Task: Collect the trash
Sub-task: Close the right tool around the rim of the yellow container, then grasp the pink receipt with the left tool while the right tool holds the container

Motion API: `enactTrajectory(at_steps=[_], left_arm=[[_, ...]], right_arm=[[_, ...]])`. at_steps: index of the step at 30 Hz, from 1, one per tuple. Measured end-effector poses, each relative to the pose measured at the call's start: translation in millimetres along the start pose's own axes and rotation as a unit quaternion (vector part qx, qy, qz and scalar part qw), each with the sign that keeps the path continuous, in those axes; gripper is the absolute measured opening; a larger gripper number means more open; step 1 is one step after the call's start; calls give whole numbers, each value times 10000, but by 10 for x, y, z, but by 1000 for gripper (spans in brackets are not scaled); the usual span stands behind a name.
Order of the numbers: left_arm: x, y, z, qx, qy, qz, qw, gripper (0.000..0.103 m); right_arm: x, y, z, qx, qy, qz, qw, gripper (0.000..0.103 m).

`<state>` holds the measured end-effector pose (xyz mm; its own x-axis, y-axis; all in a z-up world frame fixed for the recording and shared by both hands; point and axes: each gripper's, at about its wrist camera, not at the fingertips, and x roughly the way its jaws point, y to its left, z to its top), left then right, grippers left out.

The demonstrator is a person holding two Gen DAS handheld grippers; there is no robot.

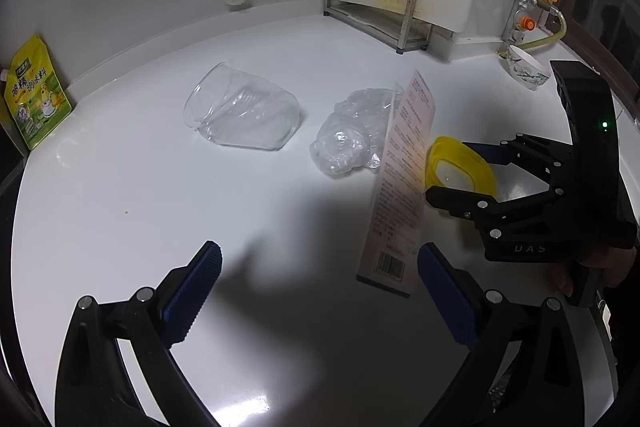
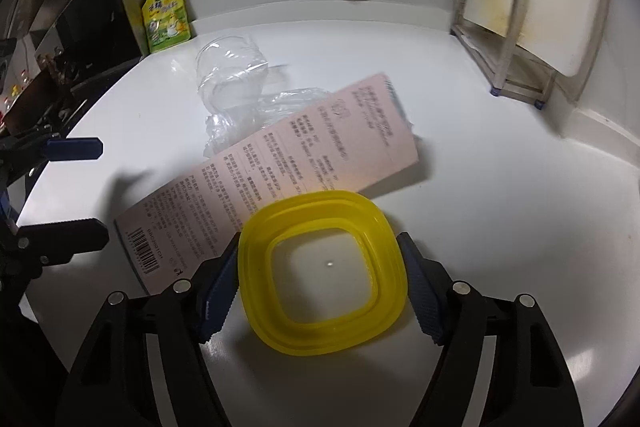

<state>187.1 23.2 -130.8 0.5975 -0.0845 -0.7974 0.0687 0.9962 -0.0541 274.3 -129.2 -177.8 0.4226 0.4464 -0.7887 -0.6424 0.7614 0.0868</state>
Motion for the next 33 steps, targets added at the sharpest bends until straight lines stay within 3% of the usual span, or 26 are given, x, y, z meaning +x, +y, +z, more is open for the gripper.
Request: enactTrajectory(at_steps=[11,21,33], left_arm=[[133,-217,122,118,-37,-22,9999,97],[419,-421,226,242,-1,-13,9997,97],[622,-642,188,602,-2,183,9980,96]], right_arm=[[-593,-156,-311,1065,-534,-686,9905,71],[-936,-155,-839,1880,-530,-1134,9742,71],[-1231,-165,-1125,2686,-992,-1067,9522,71]])
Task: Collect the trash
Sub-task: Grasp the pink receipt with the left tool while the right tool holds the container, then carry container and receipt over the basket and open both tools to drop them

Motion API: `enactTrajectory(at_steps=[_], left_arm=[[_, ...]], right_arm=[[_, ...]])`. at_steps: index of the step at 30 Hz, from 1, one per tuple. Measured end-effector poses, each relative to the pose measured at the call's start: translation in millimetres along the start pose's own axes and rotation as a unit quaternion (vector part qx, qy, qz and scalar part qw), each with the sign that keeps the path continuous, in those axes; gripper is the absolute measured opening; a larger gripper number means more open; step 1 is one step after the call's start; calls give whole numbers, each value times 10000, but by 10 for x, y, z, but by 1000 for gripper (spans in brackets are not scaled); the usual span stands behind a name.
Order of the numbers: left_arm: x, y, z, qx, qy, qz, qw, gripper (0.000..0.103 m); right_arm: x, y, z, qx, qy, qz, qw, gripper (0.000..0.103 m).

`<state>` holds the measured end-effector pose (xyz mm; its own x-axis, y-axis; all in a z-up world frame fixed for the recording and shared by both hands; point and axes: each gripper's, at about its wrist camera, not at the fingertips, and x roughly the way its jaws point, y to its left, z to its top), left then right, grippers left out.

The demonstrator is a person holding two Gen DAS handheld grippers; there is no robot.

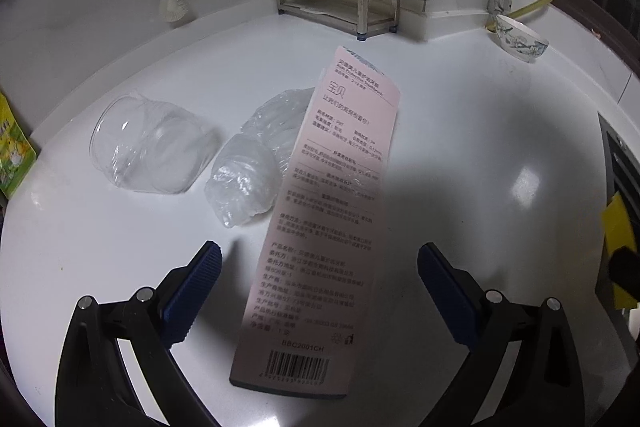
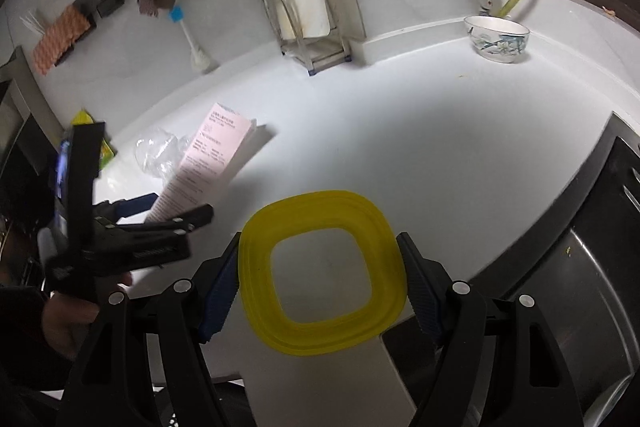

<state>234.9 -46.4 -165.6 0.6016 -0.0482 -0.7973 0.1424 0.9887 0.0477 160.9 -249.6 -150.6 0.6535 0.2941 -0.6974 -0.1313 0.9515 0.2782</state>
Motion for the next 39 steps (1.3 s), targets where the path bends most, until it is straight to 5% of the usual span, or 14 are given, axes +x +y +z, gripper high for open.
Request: enactTrajectory(at_steps=[3,12,39], left_arm=[[2,-35,31,86,-52,31,9999,95],[5,-78,47,172,-77,-171,9997,50],[-923,184,-176,121,-481,-365,9981,49]], right_arm=[[-43,3,-17,59,-43,14,10000,71],[-86,52,-57,98,-45,22,9999,71],[-417,621,-282,102,-25,99,9999,71]])
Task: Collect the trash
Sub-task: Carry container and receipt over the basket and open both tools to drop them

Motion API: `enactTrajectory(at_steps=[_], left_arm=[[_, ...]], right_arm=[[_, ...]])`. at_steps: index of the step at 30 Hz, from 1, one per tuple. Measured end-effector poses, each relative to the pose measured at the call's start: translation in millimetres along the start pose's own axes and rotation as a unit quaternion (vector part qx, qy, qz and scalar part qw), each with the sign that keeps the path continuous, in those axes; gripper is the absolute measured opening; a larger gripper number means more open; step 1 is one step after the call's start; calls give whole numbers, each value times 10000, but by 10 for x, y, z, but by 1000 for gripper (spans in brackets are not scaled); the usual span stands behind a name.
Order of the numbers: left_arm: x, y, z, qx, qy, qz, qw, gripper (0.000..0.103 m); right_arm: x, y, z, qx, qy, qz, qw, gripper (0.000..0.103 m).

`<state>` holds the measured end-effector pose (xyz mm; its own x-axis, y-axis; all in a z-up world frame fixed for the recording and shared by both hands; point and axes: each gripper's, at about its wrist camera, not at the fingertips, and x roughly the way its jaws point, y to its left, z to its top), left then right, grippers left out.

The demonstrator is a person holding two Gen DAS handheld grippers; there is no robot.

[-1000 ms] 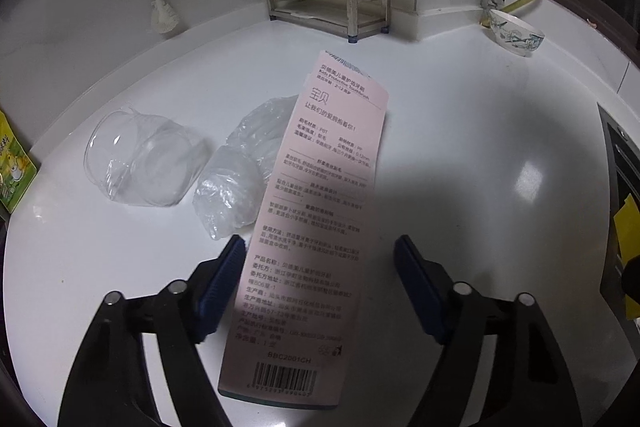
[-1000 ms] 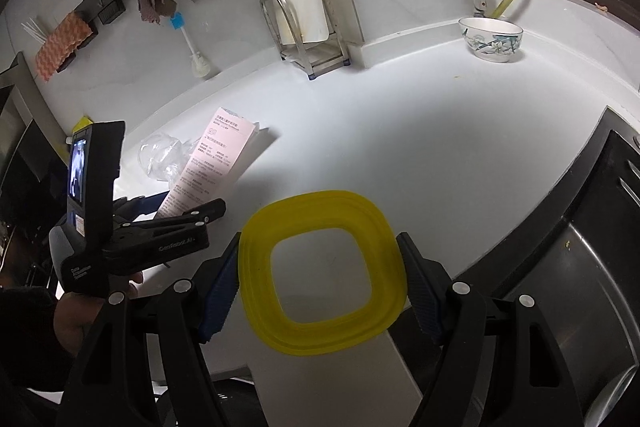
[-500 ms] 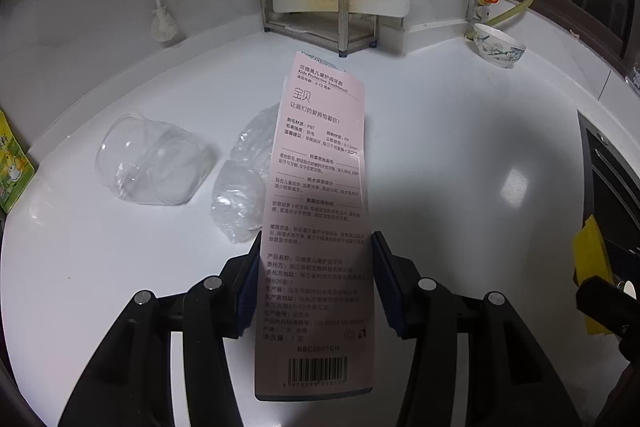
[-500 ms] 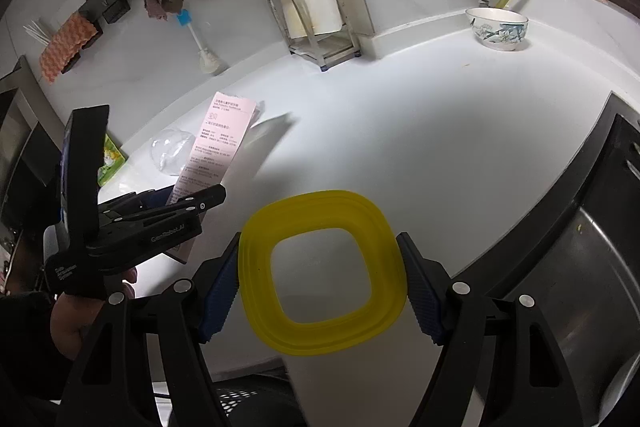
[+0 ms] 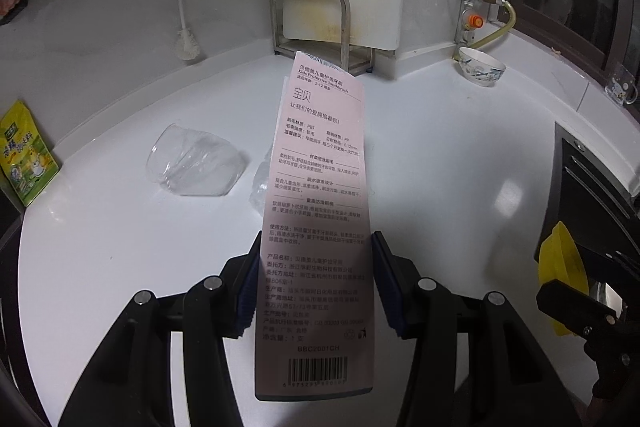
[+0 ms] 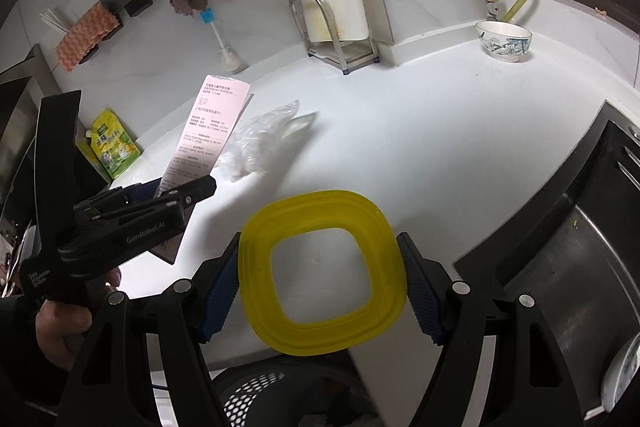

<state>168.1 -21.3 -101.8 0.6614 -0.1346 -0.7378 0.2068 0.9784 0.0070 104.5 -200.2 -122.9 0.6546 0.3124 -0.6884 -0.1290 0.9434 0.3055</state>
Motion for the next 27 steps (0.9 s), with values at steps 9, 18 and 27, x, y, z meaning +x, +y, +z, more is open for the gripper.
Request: enactTrajectory(at_steps=[9,18,27], left_arm=[[-571,23,-422,-9,84,-24,10000,49],[-1063,-41,-886,-54,206,25,9998,49],[-1419,-210,-1386,10,389,-23,9992,49]], right_arm=[[-408,169,-319,-29,111,-52,9999,71],[-825,325,-837,-77,393,-43,9992,71],[-1061,330,-1333,30,583,-50,9983,71]])
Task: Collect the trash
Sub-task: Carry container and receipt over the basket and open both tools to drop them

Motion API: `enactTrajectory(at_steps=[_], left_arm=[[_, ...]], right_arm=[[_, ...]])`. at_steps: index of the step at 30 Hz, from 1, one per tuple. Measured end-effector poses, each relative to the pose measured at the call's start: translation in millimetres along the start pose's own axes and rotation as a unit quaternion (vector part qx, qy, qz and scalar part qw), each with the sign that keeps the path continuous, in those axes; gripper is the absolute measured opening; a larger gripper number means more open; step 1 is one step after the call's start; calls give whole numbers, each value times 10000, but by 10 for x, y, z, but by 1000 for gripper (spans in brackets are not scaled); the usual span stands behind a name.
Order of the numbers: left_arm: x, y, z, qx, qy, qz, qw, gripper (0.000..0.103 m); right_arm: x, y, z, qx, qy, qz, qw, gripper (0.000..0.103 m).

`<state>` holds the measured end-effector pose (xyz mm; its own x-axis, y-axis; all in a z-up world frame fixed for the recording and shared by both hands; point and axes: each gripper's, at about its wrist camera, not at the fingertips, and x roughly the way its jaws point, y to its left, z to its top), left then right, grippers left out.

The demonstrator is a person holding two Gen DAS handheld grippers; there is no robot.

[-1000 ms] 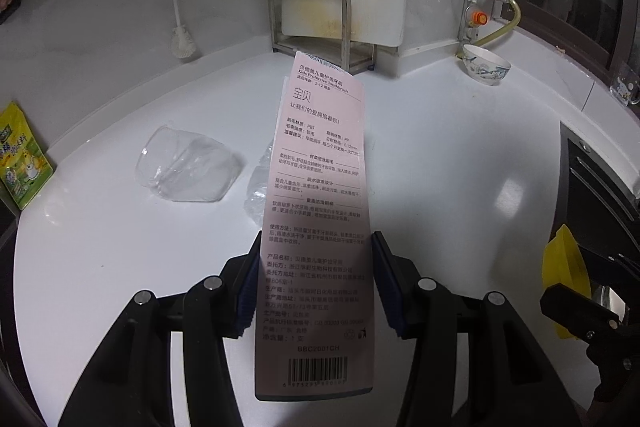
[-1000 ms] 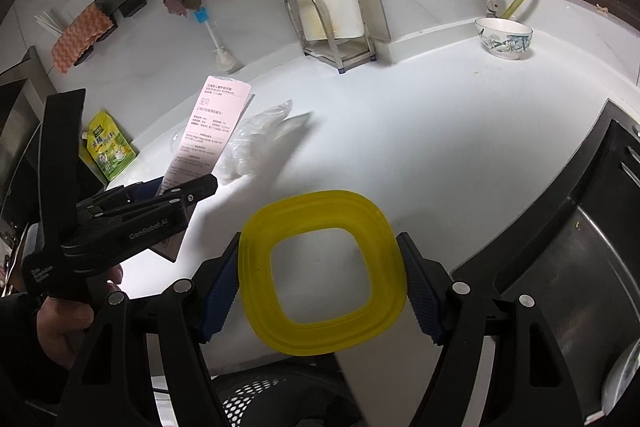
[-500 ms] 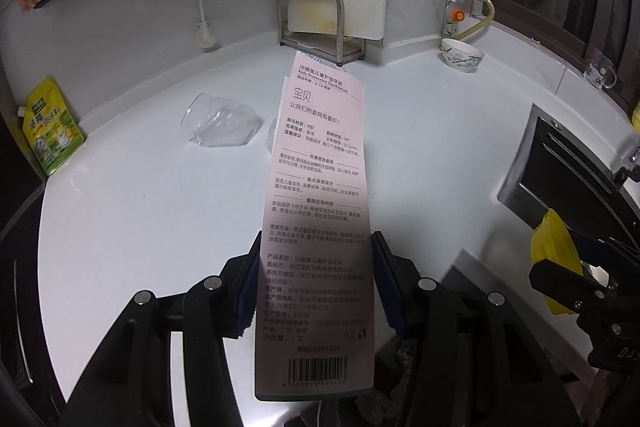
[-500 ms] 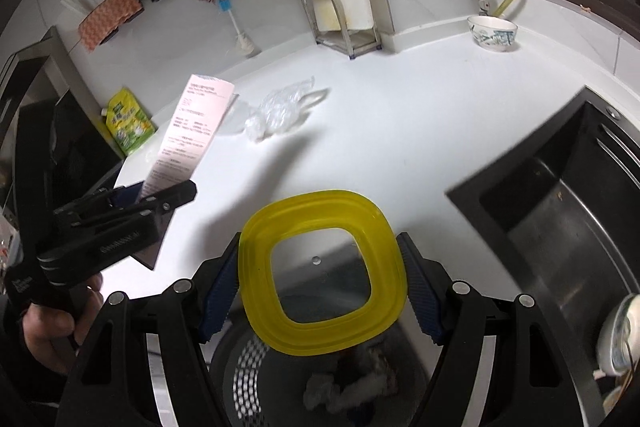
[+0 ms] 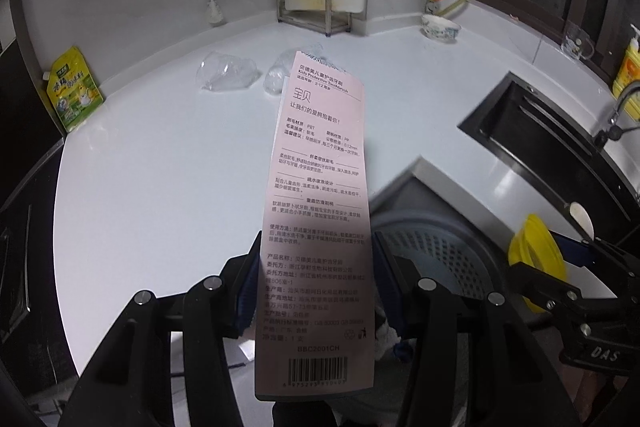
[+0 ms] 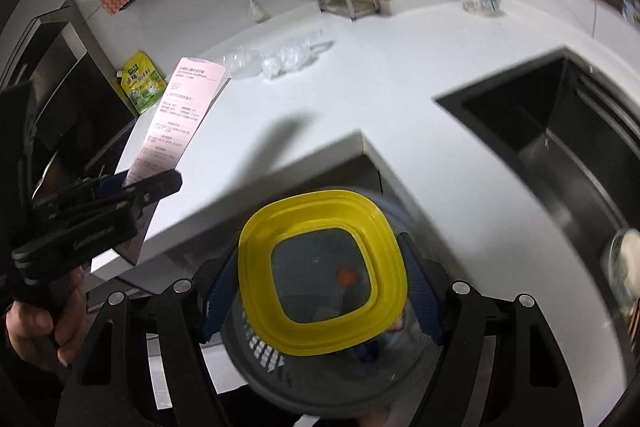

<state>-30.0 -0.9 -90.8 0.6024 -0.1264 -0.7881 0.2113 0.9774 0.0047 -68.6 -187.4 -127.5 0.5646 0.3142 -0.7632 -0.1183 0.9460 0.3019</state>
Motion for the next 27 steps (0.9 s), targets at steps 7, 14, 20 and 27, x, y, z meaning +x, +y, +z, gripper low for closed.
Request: enactTrajectory(at_steps=[7,14,20,27], left_arm=[[-54,-196,-475,367,386,-128,9985,49],[74,-330,-715,475,744,-260,9958,49],[321,-409,-827,526,1001,-405,9928,49],[488,-443,-826,431,1063,-393,9926,50]], right_arm=[[8,-79,-343,102,170,-126,9997,71],[56,-159,-529,58,284,-305,9991,71],[235,-240,-573,210,381,-366,9984,71],[429,-281,-555,217,515,-413,9976,71]])
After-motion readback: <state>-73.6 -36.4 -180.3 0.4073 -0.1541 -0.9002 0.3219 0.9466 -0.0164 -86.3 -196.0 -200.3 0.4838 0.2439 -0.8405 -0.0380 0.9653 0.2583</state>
